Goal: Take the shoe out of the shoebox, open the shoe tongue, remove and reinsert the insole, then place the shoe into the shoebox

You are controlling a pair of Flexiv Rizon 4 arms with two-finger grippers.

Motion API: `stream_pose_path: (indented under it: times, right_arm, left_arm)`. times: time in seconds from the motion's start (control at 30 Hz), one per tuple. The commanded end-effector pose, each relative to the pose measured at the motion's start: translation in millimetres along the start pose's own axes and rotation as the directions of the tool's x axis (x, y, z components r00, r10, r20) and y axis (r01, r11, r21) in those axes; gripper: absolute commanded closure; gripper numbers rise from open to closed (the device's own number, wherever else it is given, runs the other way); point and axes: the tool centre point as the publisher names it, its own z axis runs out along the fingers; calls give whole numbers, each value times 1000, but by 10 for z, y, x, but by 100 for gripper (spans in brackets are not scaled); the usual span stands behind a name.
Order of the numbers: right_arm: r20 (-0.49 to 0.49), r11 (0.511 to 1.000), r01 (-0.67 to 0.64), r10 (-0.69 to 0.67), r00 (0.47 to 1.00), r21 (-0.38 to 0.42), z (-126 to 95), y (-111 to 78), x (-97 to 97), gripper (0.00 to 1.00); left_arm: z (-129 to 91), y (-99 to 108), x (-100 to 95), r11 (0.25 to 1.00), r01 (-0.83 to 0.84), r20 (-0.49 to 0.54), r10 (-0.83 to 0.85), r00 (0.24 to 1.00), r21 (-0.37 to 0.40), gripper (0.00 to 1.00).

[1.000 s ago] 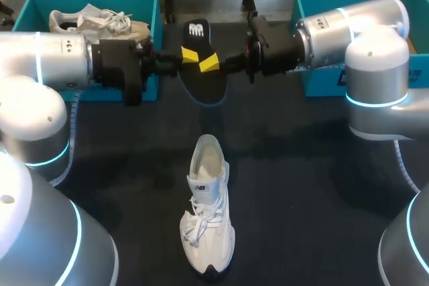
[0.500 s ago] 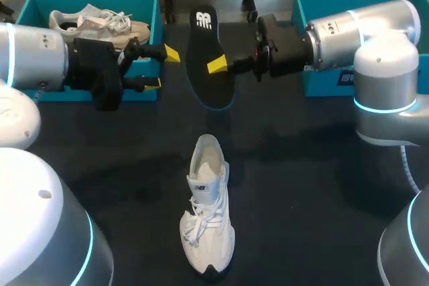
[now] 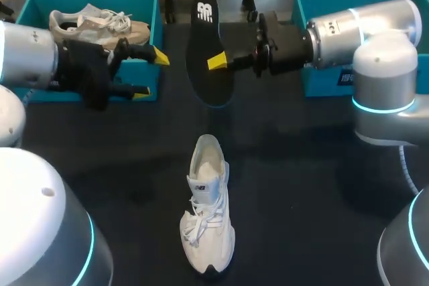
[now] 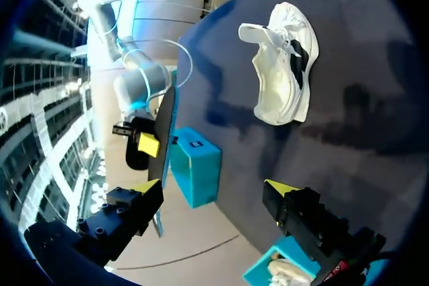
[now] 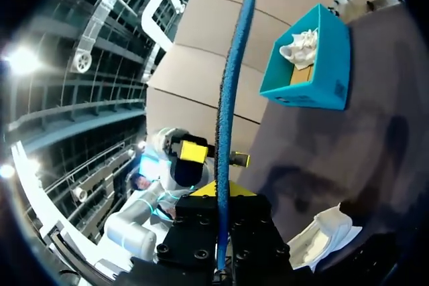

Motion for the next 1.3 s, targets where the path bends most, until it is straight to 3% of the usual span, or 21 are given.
stream_pose_path:
  times: [0.03, 0.2, 0.23, 0.27, 0.73, 0.77, 0.83, 0.9, 0.93, 1.0, 1.03, 1.1, 1.2, 1.23, 1.3]
  right_arm:
    - [-16, 998, 32, -33, 999, -52, 14, -101, -122, 100]
    - [2, 990, 120, -120, 993, -78, 27, -147, -195, 100]
    - [21, 987, 134, -133, 991, -88, 50, -149, -217, 100]
    - [31, 981, 156, -153, 988, -114, 84, -159, -247, 100]
    - [47, 980, 148, -143, 989, -136, 124, -166, -291, 100]
    - [64, 984, 142, -136, 989, -103, 117, -129, -286, 100]
    - [120, 987, 137, -126, 985, -83, 106, -128, -309, 100]
    - [109, 981, 170, -160, 981, -90, 58, -194, -337, 100]
    - [116, 980, 178, -168, 979, -83, 53, -217, -343, 100]
    - [142, 974, 212, -199, 970, -79, 43, -289, -354, 100]
    - [148, 972, 227, -215, 965, -67, 42, -327, -360, 100]
    - [164, 962, 265, -252, 954, -62, 42, -386, -363, 100]
    - [188, 946, 320, -305, 934, -57, 49, -476, -381, 100]
    - [211, 935, 350, -330, 920, -64, 58, -526, -397, 100]
    - [224, 927, 369, -346, 911, -67, 87, -602, -436, 100]
  left_arm:
    - [-306, 105, 0, 992, 125, -134, -123, 983, 4, 0]
    - [-504, 201, 164, 899, 435, -308, -399, 864, 55, 0]
    - [-506, 219, 215, 869, 495, -364, -452, 814, 27, 0]
    - [-494, 246, 279, 840, 540, -421, -508, 751, -50, 0]
    - [-494, 246, 279, 840, 540, -421, -508, 751, -50, 0]
    - [-494, 246, 279, 840, 540, -421, -508, 751, -50, 0]
    - [-354, 174, 321, 786, 610, -468, -578, 668, -99, 0]
    - [-232, 96, 342, 691, 702, -547, -660, 516, -173, 0]
    - [-223, 73, 354, 668, 723, -554, -674, 489, -175, 0]
    - [-181, 6, 384, 574, 784, -603, -720, 344, -238, 0]
    - [-199, -36, 423, 541, 809, -608, -729, 316, -228, 0]
    - [-192, -157, 486, 446, 831, -612, -773, 171, -331, 0]
    - [-230, -304, 577, 319, 875, -615, -788, 30, -365, 0]
    - [-263, -373, 647, 239, 892, -606, -794, -47, -383, 0]
    - [-308, -490, 749, 164, 877, -540, -833, -122, -452, 0]
